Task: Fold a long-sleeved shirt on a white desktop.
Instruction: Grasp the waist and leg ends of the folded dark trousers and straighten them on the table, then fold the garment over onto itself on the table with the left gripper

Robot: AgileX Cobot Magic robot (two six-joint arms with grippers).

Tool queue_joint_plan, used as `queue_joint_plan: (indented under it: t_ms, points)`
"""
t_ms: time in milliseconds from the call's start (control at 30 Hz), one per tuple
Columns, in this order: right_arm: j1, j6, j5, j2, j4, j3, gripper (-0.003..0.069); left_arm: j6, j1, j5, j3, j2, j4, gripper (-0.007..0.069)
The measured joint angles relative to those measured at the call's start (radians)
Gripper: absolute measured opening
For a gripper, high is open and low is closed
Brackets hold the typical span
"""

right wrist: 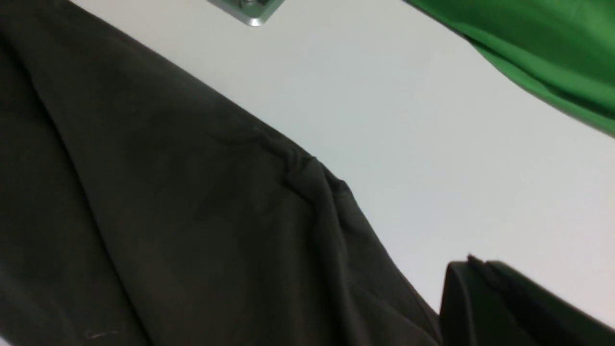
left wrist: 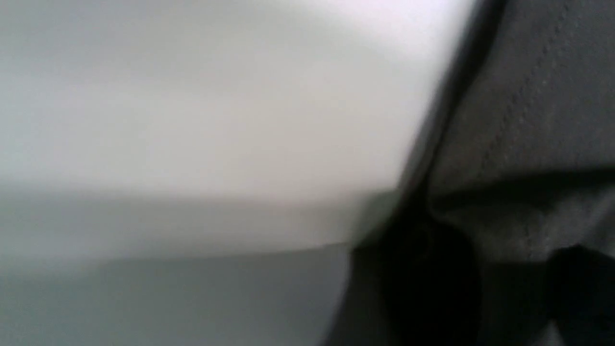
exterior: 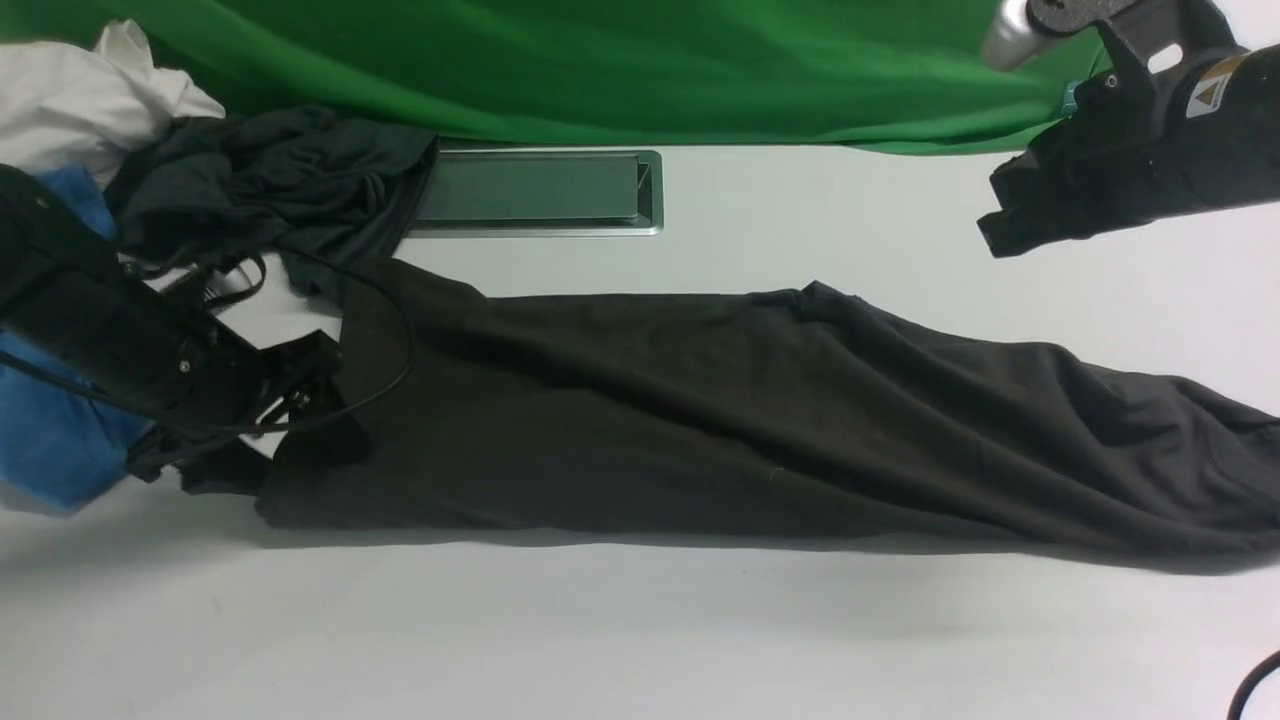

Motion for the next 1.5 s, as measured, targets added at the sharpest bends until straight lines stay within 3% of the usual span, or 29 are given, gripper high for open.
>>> queue_joint_plan:
  t_ms: [133,167,400,733,833,933,1100,1167,1300,1333,1367,1500]
  points:
    - [0.0,0.05,0.008,-0.021,0.0,0.0,0.0033,0.026,0.0,0.029,0.002,0.017,-0.043,0.0115]
    - [-0.001,0.073,0.016,-0.031,0.0,0.0,0.0033,0.031,0.002,0.031,0.003,0.019,-0.05,0.0082]
    - [-0.001,0.179,0.11,-0.096,0.038,0.0,0.0033,0.049,0.057,0.018,0.028,-0.035,-0.069,0.0081]
    - [-0.001,0.166,0.178,-0.298,0.102,0.0,0.004,0.024,0.389,-0.051,0.08,-0.379,-0.018,0.0081]
    - [-0.001,0.166,0.18,-0.331,0.103,0.0,0.0041,0.022,0.42,-0.066,0.081,-0.392,-0.017,0.0081]
    - [-0.001,0.166,0.18,-0.366,0.108,0.0,0.0042,0.104,0.421,-0.07,0.083,-0.377,-0.101,0.0081]
    - [-0.001,0.166,0.19,-0.38,0.156,0.0,0.0058,0.307,0.405,0.016,0.007,-0.37,-0.432,0.0081]
    - [-0.001,0.166,0.196,-0.38,0.167,0.0,0.0064,0.346,0.349,0.039,-0.075,-0.37,-0.543,0.0081]
    - [-0.001,0.166,0.213,-0.38,0.173,0.0,0.0074,0.364,0.104,0.028,-0.256,-0.37,-0.618,0.0081]
    - [-0.001,0.166,0.215,-0.38,0.173,0.0,0.0074,0.364,0.087,0.024,-0.272,-0.369,-0.619,0.0081]
    - [-0.001,0.166,0.225,-0.38,0.173,0.0,0.0076,0.366,-0.069,-0.006,-0.32,-0.36,-0.616,0.0081]
    - [-0.001,0.166,0.241,-0.381,0.173,0.0,0.0084,0.332,-0.485,-0.187,-0.38,-0.271,-0.52,0.0081]
